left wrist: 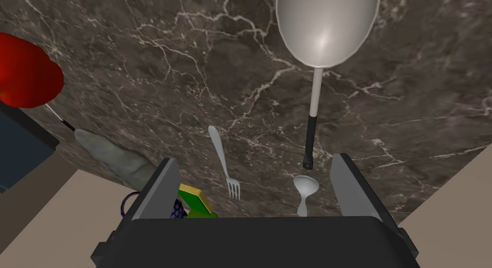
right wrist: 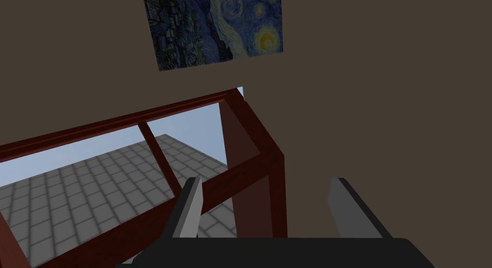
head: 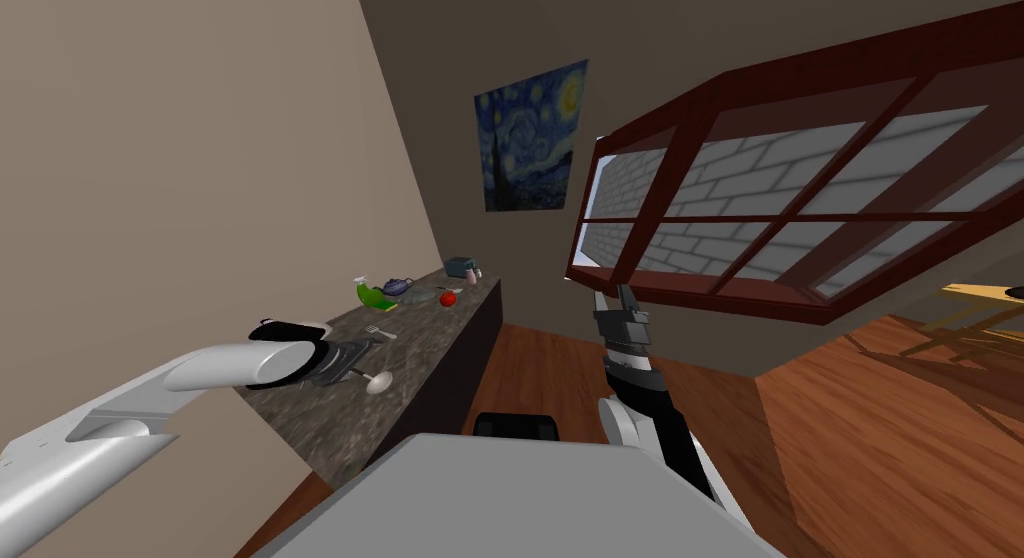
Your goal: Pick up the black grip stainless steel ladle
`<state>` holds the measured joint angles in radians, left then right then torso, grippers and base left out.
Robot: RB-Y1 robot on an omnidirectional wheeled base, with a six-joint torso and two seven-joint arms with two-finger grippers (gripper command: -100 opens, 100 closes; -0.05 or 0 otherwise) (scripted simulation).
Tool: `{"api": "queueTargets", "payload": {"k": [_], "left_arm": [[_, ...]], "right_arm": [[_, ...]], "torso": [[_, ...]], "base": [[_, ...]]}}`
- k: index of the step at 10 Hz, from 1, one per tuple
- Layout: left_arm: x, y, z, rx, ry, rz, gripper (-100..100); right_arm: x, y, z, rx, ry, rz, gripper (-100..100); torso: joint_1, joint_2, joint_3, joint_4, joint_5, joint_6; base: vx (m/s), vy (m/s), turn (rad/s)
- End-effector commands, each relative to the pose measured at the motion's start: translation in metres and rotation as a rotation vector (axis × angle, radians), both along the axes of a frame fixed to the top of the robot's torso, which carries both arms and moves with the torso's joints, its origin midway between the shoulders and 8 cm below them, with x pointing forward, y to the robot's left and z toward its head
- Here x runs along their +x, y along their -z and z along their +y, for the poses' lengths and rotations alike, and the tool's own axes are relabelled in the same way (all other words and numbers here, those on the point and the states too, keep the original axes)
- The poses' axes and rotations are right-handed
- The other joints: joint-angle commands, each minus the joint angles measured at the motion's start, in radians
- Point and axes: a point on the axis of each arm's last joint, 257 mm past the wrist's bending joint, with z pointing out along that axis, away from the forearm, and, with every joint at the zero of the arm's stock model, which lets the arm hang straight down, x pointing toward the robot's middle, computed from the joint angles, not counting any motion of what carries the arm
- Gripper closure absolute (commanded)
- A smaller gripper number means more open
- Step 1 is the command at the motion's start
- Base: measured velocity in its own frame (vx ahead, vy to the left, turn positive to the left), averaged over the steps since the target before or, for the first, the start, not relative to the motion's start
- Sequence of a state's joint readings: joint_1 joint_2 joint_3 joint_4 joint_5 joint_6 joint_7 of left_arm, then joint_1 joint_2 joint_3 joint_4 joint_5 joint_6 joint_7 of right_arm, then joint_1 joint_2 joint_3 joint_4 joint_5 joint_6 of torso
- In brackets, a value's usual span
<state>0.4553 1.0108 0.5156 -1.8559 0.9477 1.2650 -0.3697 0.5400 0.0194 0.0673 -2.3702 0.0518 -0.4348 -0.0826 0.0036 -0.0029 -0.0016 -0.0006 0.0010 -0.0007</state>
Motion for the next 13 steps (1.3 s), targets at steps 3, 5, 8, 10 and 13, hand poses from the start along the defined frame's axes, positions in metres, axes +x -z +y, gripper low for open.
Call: {"api": "queueTargets", "payload": {"k": [3, 5, 8, 10, 13], "left_arm": [[-0.021, 0.008, 0.002, -0.03, -0.015, 0.109, -100], [-0.032, 0.013, 0.002, -0.049, -0.023, 0.165, -100], [-0.053, 0.024, 0.0, -0.09, -0.038, 0.266, -100], [-0.064, 0.03, -0.002, -0.113, -0.046, 0.315, -100], [-0.093, 0.049, -0.013, -0.183, -0.065, 0.437, -100]], "right_arm": [[0.0, 0.0, 0.0, 0.0, 0.0, 0.0, 0], [0.0, 0.0, 0.0, 0.0, 0.0, 0.0, 0], [0.0, 0.0, 0.0, 0.0, 0.0, 0.0, 0], [0.0, 0.0, 0.0, 0.0, 0.0, 0.0, 0], [0.0, 0.0, 0.0, 0.0, 0.0, 0.0, 0]], "torso": [[0.0, 0.0, 0.0, 0.0, 0.0, 0.0], [0.0, 0.0, 0.0, 0.0, 0.0, 0.0], [0.0, 0.001, 0.0, 0.0, 0.0, 0.0], [0.001, 0.0, 0.0, 0.0, 0.0, 0.0], [0.0, -0.001, -0.001, 0.0, 0.0, 0.0]], "base": [[0.029, 0.047, -0.039], [0.039, 0.039, -0.039], [0.032, 0.047, -0.036], [0.044, 0.059, -0.045], [0.057, 0.056, -0.043]]}}
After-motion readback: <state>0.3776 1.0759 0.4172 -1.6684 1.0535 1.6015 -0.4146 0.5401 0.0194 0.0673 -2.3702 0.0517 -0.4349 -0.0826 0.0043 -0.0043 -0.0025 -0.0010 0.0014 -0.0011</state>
